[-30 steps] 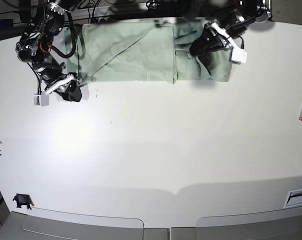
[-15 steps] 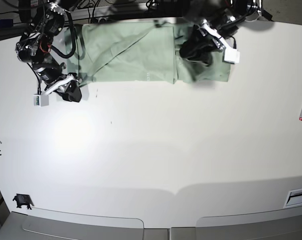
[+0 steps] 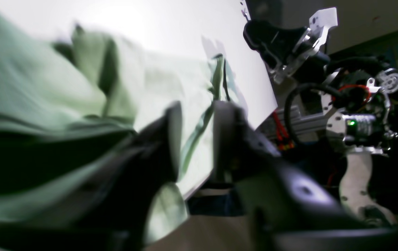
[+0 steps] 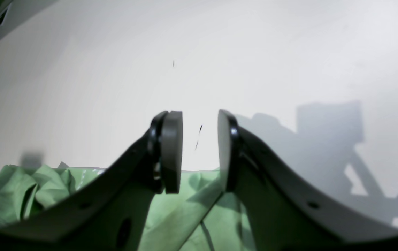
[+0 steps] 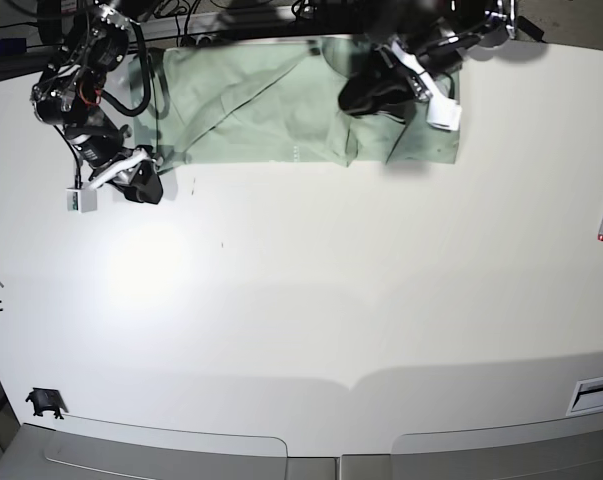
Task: Fold the T-shirt properly
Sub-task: 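Fold the hem end toward the right gripper with the left gripper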
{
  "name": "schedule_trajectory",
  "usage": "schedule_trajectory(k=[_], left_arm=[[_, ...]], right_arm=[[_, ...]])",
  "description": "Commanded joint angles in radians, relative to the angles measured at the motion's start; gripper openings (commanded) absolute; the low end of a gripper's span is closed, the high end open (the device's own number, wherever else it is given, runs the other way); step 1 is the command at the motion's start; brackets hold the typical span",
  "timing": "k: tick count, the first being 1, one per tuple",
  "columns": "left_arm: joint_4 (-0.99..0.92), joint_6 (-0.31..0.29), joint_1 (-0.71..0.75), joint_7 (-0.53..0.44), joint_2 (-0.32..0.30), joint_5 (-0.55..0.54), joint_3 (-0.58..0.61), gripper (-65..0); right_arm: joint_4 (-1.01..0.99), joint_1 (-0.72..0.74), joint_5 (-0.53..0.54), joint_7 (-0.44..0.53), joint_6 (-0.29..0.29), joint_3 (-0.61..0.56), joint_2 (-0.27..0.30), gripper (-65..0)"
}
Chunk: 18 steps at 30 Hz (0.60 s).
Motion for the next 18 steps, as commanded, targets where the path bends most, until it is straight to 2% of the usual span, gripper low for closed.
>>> schedule_trajectory(k=[1,5,9,12,18], left_arm=[[0.042,-0.012,0.003,-0.001,-0.003,-0.026,-0.021,-63.9],[0.124,-0.012,0.006,0.060,-0.003,-0.010,-0.101,-65.0],[0.143,-0.012,0.017,0.061,-0.003,0.106,-0.156,-65.0],[0.143,-0.012,0.034,0.053,-0.003,0.148,-0.182,-65.0],[0.143,-0.012,0.043,0.026,-0.037,0.284,-0.190,-65.0]], right_arm=[[0.018,0.011,0.026,0.020,0.003,0.003,0.014,-49.0],[0.018,0.011,0.026,0.020,0.003,0.003,0.014,-49.0],[0.018,0.011,0.026,0.021,0.003,0.003,0.014,-49.0],[0.018,0.011,0.026,0.021,0.003,0.003,0.013,-49.0],[0.018,0.011,0.026,0.021,0.003,0.003,0.013,-49.0]])
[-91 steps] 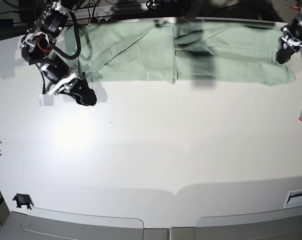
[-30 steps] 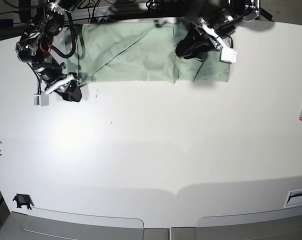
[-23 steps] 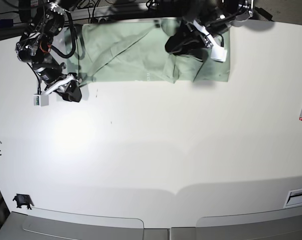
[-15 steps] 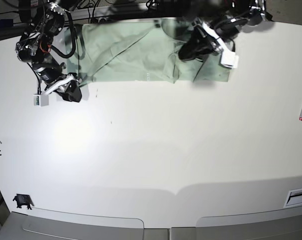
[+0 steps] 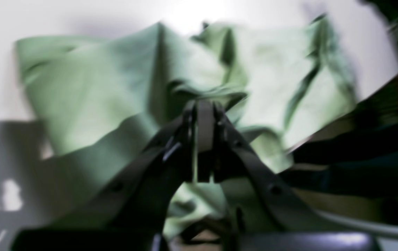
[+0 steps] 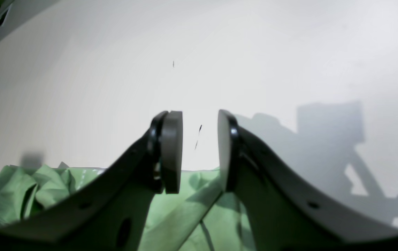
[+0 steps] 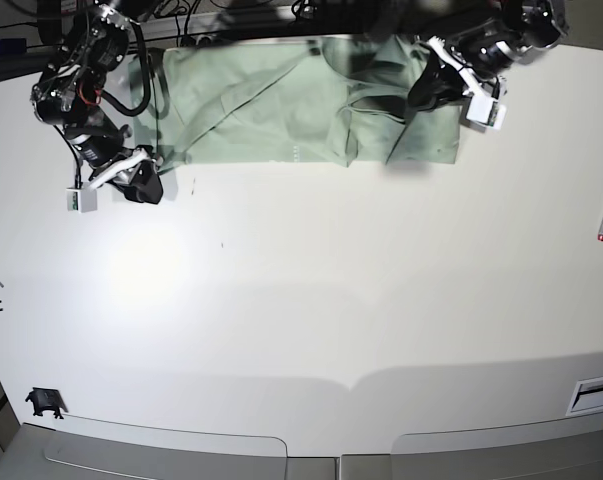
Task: Fold the T-shirt properly
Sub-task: 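Fold the hem end toward the right gripper with the left gripper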
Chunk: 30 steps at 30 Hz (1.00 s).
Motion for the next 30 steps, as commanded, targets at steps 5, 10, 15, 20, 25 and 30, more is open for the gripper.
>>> schedule_trajectory(k=[5,10,15,20,25,30], left_arm=[[0.018,0.022,0.011,-0.111,-0.003,0.115,-0.003,-65.0],[0.018,0.114,0.014,-0.159,-0.003,0.249,-0.003,-65.0],[0.016,0.141,0.025,-0.182,-0.003,0.308,-0.002,-65.0],[-0.027,0.141,0.024,-0.183,-0.002,0.304,-0.001,-65.0],[-0.080,0.140,0.025,-0.193,-0.002,0.296,0.032,-65.0],[-0.080,0.140,0.024,-0.200,-0.002,0.275,0.111,-65.0]], right_arm=[[0.018,0.011,0.026,0.020,0.002,0.003,0.013,-49.0],[0.018,0.011,0.026,0.021,0.003,0.003,0.013,-49.0],[0.018,0.011,0.045,0.025,0.003,0.003,0.013,-49.0],[0.018,0.011,0.071,0.025,0.003,0.003,0.013,-49.0],[0.018,0.011,0.071,0.024,0.003,0.003,0.013,-49.0],[0.018,0.011,0.071,0.024,0.003,0.003,0.013,-49.0]])
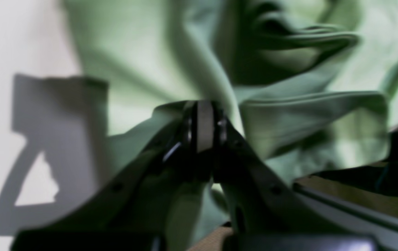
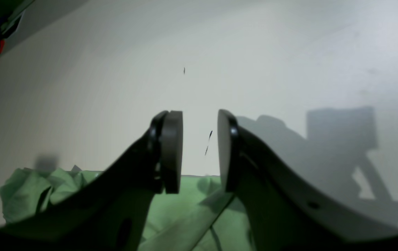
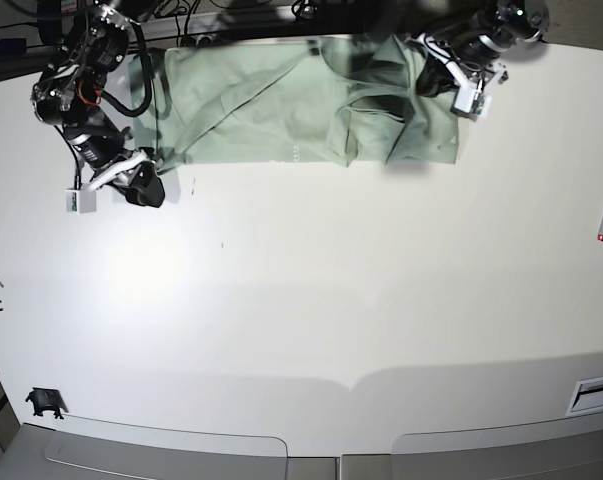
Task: Fold the T-shirt properly
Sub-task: 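Fold the hem end toward the right gripper with the left gripper, then regrasp the folded hem end with the left gripper and press it down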
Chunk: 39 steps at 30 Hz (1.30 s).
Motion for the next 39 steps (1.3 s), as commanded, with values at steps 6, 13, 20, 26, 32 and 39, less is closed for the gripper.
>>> schedule_trajectory(k=[6,13,20,26,32,39], left_arm=[[0.023,-0.004,-0.006,-0.023,-0.003,-0.001,0.034,-65.0],[0.087,-0.004,0.001,-0.019,-0.003,0.026,0.035,-65.0],[0.088,-0.004,0.023,-0.004,-0.003,0.002,0.039,-65.0],[0.088,-0.005,0.023,0.031,-0.003,-0.044,0.055,-65.0],[0.088,-0.005,0.023,0.061,-0.003,-0.043,0.146,-65.0],[0.088,-0.006,0.022,0.121,-0.003,-0.043,0.239,-65.0]], right_arm=[[0.018,0.011,0.026,0.024,0.003,0.003,0.013,-49.0],[0.018,0.011,0.026,0.024,0.003,0.003,0.013,-49.0],[0.018,0.011,0.026,0.024,0.003,0.003,0.013,-49.0],[0.018,0.011,0.026,0.024,0.003,0.003,0.014,-49.0],[0.018,0.012,0.026,0.026,0.003,0.003,0.014,-49.0],[0.018,0.011,0.026,0.026,0.003,0.003,0.013,-49.0]])
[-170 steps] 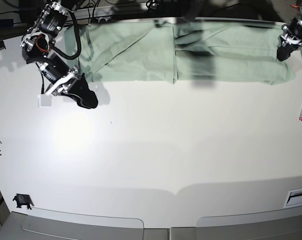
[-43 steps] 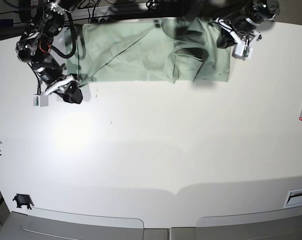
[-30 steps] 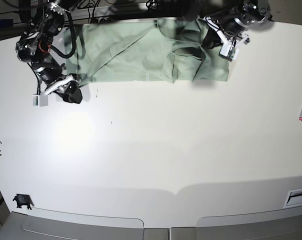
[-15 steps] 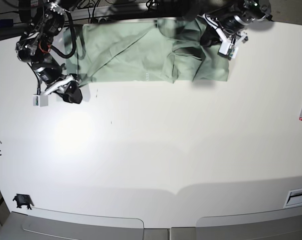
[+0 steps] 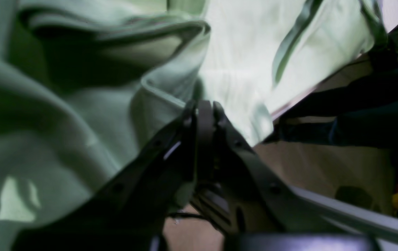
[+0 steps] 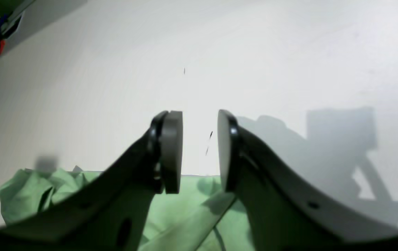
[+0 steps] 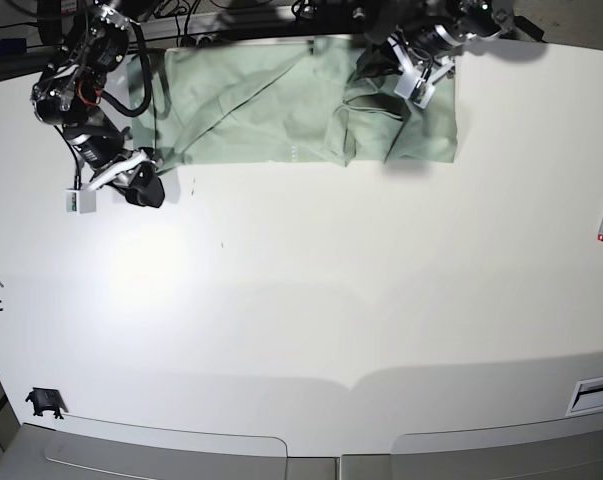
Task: Fold the T-shirt properly
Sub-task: 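Regrasp the folded hem end with the left gripper and press it down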
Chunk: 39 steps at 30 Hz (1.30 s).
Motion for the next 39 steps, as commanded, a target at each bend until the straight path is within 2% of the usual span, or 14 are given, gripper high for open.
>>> schedule_trajectory(k=[1,7,13,22,24,27,28,31,35,37,39], left_arm=[[0.018,-0.009,0.006,-0.006,-0.003,-0.021,0.016,-65.0],[0.018,-0.047,0.005,0.005,-0.003,-0.051,0.124,-65.0],[0.020,-0.151,0.005,-0.002,-0.003,-0.084,0.200,-65.0],[0.146,-0.155,0.003,-0.002,-0.003,-0.079,0.197,-65.0],[0.178,-0.155,0.003,-0.019,-0.003,-0.049,0.197,-65.0],[0.211,-0.146,0.003,-0.071,-0.003,0.093,0.196,-65.0],[0.219,-0.114,0.003,-0.089,-0.003,0.154,0.196,-65.0],[0.224,0.053,0.002,-0.154,-0.003,0.333,0.181,-65.0],[0.224,0.251,0.002,-0.220,-0.003,0.465,0.113,-65.0],[0.224,0.311,-0.003,-0.239,-0.003,0.474,0.061,-65.0],[0.219,0.326,-0.003,-0.246,-0.003,0.451,0.011,-65.0]], right_arm=[[0.018,0.011,0.026,0.025,0.003,0.003,0.014,-49.0],[0.018,0.011,0.026,0.025,0.003,0.003,0.014,-49.0],[0.018,0.011,0.026,0.025,0.003,0.003,0.014,-49.0],[0.018,0.011,0.026,0.026,0.003,0.003,0.014,-49.0],[0.018,0.011,0.026,0.026,0.003,0.003,0.014,-49.0],[0.018,0.011,0.026,0.026,0.003,0.003,0.014,-49.0],[0.018,0.011,0.026,0.026,0.003,0.003,0.014,-49.0],[0.018,0.011,0.026,0.027,0.003,0.003,0.014,-49.0],[0.018,0.011,0.026,0.026,0.003,0.003,0.014,-49.0],[0.018,0.011,0.026,0.027,0.003,0.003,0.014,-49.0],[0.018,0.011,0.026,0.027,0.003,0.003,0.014,-49.0]])
